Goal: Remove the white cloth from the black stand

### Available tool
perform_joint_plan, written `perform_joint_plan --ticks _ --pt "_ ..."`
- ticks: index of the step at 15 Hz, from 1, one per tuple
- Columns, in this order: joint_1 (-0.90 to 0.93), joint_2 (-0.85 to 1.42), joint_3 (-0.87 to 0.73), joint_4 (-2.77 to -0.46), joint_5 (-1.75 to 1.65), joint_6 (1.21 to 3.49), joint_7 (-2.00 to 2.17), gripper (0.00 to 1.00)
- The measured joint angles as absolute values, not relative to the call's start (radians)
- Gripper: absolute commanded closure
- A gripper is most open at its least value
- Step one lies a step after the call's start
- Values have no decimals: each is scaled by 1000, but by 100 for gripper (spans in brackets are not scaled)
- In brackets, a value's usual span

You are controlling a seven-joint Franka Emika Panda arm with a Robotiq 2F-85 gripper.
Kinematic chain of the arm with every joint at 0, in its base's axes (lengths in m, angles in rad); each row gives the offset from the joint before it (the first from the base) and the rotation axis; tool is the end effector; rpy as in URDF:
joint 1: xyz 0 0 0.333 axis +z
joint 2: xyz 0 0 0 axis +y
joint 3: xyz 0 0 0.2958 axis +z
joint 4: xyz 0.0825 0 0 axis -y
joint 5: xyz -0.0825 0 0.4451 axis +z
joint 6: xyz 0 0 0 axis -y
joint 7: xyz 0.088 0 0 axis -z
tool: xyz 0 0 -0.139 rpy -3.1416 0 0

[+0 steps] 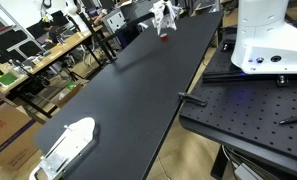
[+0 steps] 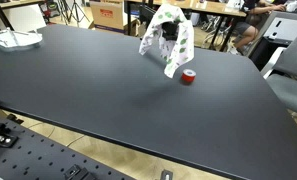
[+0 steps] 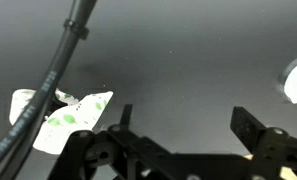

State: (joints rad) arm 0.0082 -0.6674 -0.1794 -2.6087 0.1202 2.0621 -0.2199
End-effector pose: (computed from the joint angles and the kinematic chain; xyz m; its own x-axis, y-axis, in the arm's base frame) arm 0.4278 -0.0553 0.4026 0.9888 0.0146 0.1482 0.0433 -0.9803 -0.1927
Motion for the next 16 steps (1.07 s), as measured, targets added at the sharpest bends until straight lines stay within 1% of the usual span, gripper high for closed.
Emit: perform_joint_plan --ticks 12,16 --pt "8 -667 -179 -2609 120 2065 -220 0" --pt "-38 -660 -172 -2609 85 2102 -218 0"
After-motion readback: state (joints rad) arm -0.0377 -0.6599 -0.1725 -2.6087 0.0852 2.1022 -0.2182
